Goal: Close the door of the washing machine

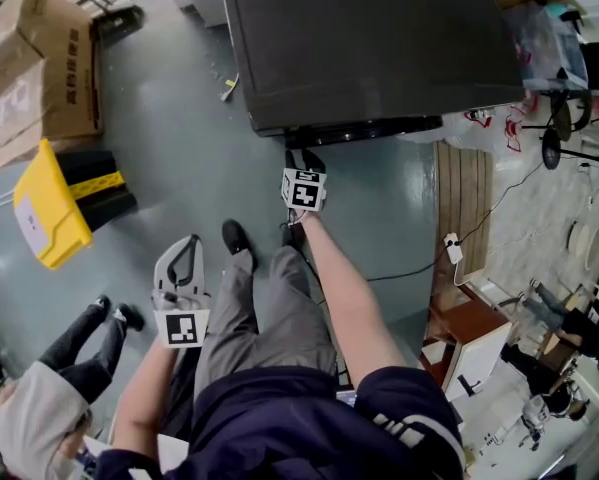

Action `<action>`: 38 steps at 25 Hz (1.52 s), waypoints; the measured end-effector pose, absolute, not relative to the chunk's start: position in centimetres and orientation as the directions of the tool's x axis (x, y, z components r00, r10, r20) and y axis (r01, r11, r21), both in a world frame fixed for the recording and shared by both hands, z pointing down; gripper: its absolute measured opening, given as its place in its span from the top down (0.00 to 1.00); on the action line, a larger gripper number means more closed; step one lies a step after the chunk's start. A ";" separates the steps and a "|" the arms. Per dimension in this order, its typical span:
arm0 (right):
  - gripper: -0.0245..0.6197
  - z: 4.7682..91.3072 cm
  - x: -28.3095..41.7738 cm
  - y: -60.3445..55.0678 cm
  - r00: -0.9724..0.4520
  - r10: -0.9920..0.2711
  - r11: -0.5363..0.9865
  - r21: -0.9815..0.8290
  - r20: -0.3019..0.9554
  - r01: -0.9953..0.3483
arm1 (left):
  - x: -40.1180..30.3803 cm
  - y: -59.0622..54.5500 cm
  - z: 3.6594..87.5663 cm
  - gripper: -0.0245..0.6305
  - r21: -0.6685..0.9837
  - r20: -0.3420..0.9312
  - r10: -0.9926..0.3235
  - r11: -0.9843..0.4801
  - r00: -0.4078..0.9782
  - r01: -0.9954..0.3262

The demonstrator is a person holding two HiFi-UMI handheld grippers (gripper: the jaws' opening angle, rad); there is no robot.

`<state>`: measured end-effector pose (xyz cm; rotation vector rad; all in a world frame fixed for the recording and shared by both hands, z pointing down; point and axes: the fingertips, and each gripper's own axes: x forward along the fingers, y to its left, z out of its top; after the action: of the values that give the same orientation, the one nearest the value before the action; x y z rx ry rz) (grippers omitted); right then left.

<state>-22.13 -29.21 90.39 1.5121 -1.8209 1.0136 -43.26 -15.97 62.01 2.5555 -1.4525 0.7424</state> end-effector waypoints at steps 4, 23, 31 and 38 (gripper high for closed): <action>0.73 89.4 -22.0 -29.1 -0.214 -0.588 0.140 -0.162 0.780 -0.977 | -43.0 -16.2 61.8 0.93 -0.196 0.470 -0.767 -0.573 0.437 -0.795; 0.84 72.1 -22.3 -27.9 -0.317 -0.817 0.334 -0.053 0.481 -0.941 | -42.9 -19.4 57.3 0.93 -0.154 0.343 -0.855 -0.460 0.389 -0.874; 0.88 63.4 -21.7 -28.2 -0.333 -0.872 0.341 -0.043 0.358 -0.939 | -44.5 -19.9 53.7 0.93 -0.177 0.281 -0.890 -0.415 0.359 -0.892; 0.93 59.6 -21.9 -27.8 -0.341 -0.890 0.356 -0.005 0.304 -0.934 | -45.7 -19.5 51.8 0.93 -0.140 0.249 -0.912 -0.367 0.326 -0.920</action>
<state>-21.91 -27.75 59.58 1.6321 -2.3711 0.2602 -45.69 -19.49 51.82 2.5362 -1.7521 0.4469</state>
